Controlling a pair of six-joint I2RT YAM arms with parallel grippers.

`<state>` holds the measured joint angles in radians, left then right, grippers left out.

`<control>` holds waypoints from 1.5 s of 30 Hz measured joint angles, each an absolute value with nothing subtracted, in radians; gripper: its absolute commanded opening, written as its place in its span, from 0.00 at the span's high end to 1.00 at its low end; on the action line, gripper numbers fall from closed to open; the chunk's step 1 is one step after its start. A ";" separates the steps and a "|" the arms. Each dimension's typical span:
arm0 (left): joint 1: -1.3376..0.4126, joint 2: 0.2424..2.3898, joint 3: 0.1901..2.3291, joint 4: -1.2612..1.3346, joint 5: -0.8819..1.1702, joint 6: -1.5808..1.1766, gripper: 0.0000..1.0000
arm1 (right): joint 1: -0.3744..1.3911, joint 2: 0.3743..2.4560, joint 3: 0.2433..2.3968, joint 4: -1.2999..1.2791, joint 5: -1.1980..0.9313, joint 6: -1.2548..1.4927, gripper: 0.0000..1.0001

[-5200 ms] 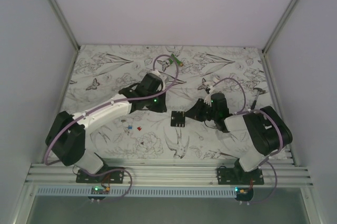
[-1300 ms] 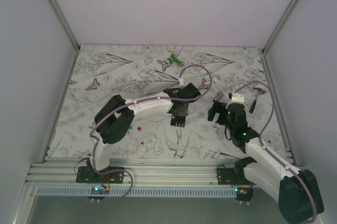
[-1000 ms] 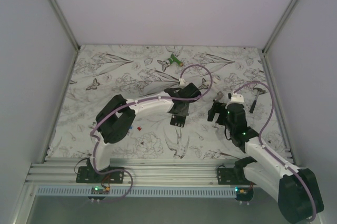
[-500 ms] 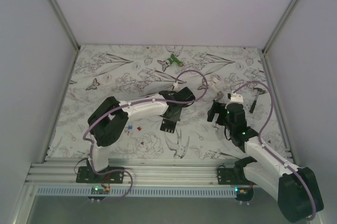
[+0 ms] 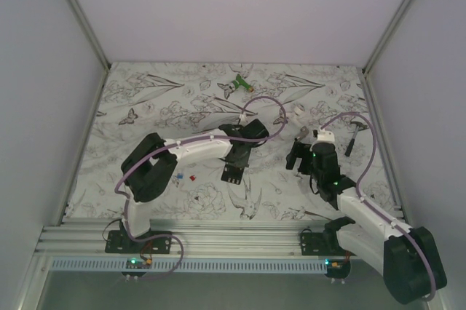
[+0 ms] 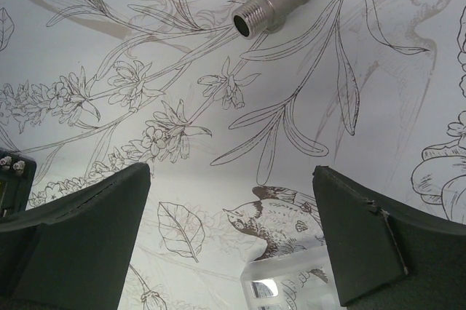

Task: Snap on the fuse box
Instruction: Install the fuse at the fuse box base.

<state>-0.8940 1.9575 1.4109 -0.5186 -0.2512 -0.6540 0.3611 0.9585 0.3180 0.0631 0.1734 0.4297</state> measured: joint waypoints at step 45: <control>-0.891 1.892 1.331 -0.587 -0.285 -0.686 0.83 | 0.361 0.975 0.318 0.064 0.155 0.430 0.00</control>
<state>-0.8913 1.8915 1.3308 -0.5873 -0.2852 -0.6865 0.3611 0.9752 0.3180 0.0635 0.1555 0.4297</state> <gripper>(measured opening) 0.142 0.998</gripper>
